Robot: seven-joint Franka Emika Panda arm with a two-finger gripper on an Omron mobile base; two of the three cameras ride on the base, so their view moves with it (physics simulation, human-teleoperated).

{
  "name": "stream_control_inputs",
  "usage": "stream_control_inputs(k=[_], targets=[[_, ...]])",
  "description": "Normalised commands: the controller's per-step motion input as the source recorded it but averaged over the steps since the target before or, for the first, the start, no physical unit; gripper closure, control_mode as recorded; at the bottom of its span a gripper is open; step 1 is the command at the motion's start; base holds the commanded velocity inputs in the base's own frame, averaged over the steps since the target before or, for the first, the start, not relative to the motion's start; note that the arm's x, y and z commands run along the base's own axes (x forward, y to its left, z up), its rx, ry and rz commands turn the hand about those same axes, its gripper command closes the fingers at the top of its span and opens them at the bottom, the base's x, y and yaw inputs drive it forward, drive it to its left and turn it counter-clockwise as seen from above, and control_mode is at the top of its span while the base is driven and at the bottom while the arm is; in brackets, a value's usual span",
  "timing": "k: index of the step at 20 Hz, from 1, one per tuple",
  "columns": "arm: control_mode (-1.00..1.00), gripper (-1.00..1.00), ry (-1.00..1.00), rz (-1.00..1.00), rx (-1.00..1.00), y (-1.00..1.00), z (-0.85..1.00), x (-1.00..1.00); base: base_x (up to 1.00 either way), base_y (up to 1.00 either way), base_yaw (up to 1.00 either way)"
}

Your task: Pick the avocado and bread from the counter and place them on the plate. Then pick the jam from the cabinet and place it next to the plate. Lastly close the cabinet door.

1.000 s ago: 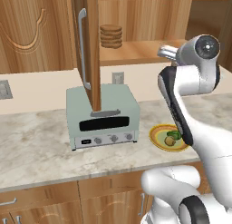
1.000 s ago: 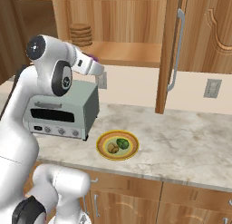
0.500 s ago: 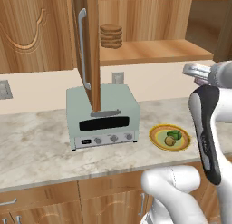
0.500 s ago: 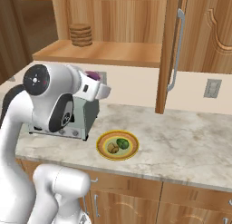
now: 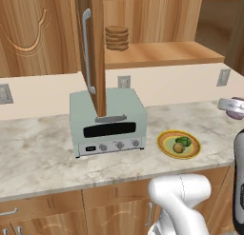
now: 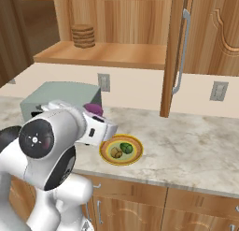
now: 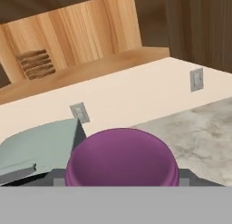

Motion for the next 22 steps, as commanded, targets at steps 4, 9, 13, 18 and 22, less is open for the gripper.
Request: stream_control_inputs(k=[4, 9, 13, 18, 22], targets=[[-1.0, 1.0, 0.01, 0.08, 0.0, -0.08, -0.4, -0.52, 0.0, 0.0, 0.0], [-1.0, 1.0, 0.02, 0.12, -0.03, -0.03, -0.52, -0.19, 0.0, 0.0, 0.0], [-1.0, 1.0, -0.02, 0.12, 0.0, -0.18, -0.52, -0.01, 0.0, 0.0, 0.0], [-1.0, 1.0, -0.02, 0.13, 0.0, -0.28, -0.53, 0.0, 0.0, 0.0, 0.0], [-1.0, 1.0, -0.02, 0.12, 0.0, -0.02, -0.58, 0.02, 0.0, 0.0, 0.0]])
